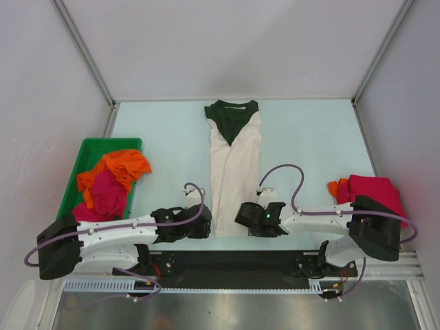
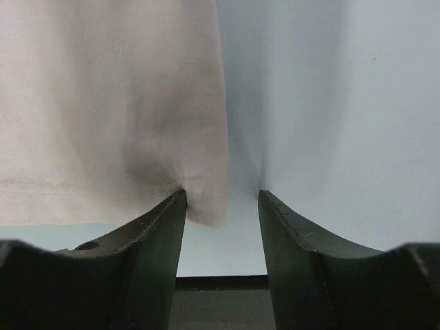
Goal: Fold and stack the t-shirts
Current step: Grab the bottom of the folded rectangular tshirt with both arms
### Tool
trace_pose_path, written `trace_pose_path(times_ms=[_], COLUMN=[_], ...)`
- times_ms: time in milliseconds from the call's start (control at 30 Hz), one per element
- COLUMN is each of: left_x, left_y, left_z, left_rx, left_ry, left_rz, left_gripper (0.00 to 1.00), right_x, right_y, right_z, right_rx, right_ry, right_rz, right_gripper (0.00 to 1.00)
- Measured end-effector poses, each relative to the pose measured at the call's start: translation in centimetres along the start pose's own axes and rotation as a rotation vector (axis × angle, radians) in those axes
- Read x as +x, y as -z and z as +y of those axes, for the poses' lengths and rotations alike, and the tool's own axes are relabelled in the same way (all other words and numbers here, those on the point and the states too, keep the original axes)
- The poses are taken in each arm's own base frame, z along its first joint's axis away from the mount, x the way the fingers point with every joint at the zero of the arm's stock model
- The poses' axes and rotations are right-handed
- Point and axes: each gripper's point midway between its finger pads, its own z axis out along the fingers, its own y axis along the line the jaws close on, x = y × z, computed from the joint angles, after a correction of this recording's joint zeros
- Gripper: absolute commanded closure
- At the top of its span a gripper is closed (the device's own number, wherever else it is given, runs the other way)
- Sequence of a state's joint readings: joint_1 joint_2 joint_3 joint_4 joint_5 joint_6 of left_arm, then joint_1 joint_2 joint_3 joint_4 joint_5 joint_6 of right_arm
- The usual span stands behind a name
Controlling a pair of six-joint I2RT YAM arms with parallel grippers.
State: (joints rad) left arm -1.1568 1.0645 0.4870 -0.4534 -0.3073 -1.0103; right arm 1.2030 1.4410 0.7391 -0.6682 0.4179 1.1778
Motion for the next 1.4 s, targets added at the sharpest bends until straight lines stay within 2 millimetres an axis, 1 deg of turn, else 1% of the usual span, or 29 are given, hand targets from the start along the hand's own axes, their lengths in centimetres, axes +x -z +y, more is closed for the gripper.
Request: trace_pose_path(times_ms=[167, 333, 400, 500, 667, 767, 933, 1033, 1067, 1100, 1133, 1167, 1200, 1233, 1300, 1400], left_x=[0.2, -0.4, -0.7, -0.9, -0.7, -0.4, -0.1, 0.0, 0.1, 0.2, 0.2, 0.3, 0.3, 0.4, 0.5, 0.6], left_y=[-0.8, -0.9, -1.0, -1.4, -2.5, -2.9, -2.9, -2.9, -2.9, -2.9, -2.9, -2.9, -2.9, -2.9, -3.0, -3.0], left_z=[-0.3, -1.3, -1.8, -2.3, -2.7, -2.4, -2.1, -2.1, -2.2, -2.2, -2.3, -2.4, -2.5, -2.7, -2.9, -2.9], left_rx=[-0.009, 0.017, 0.021, 0.013, -0.026, -0.051, -0.064, -0.065, -0.064, -0.061, -0.059, -0.055, -0.05, -0.043, -0.036, -0.025], left_ry=[-0.013, -0.018, -0.02, -0.034, -0.058, -0.065, -0.065, -0.059, -0.053, -0.051, -0.046, -0.041, -0.038, -0.031, -0.026, -0.01], left_rz=[0.011, -0.006, -0.009, -0.004, 0.023, 0.04, 0.051, 0.057, 0.06, 0.065, 0.068, 0.072, 0.075, 0.079, 0.083, 0.08], left_gripper=[0.6, 0.56, 0.55, 0.56, 0.57, 0.59, 0.62, 0.69, 0.73, 0.77, 0.81, 0.89, 0.93, 0.96, 1.0, 1.0], right_x=[0.0, 0.0, 0.0, 0.0, 0.0, 0.0, 0.0, 0.0, 0.0, 0.0, 0.1, 0.1, 0.1, 0.1, 0.1, 0.1], right_y=[0.0, 0.0, 0.0, 0.0, 0.0, 0.0, 0.0, 0.0, 0.0, 0.0, 0.0, 0.0, 0.0, 0.0, -0.1, -0.1], right_z=[0.1, 0.1, 0.1, 0.1, 0.1, 0.1, 0.1, 0.1, 0.1, 0.1, 0.1, 0.2, 0.3, 0.5, 0.8, 1.2], right_rx=[0.0, -0.001, 0.0, -0.001, -0.001, -0.001, -0.001, -0.001, -0.001, -0.001, -0.002, -0.005, -0.01, -0.015, -0.027, -0.043], right_ry=[0.0, -0.001, 0.0, -0.001, -0.001, -0.001, -0.001, -0.001, -0.001, -0.001, -0.001, -0.004, -0.009, -0.014, -0.022, -0.04], right_rz=[0.0, 0.0, 0.0, 0.0, 0.0, 0.0, 0.001, 0.001, 0.001, 0.001, 0.004, 0.004, 0.004, 0.005, 0.007, 0.009], right_gripper=[0.47, 0.47, 0.47, 0.47, 0.47, 0.47, 0.47, 0.48, 0.48, 0.53, 0.55, 0.59, 0.64, 0.67, 0.72, 0.72])
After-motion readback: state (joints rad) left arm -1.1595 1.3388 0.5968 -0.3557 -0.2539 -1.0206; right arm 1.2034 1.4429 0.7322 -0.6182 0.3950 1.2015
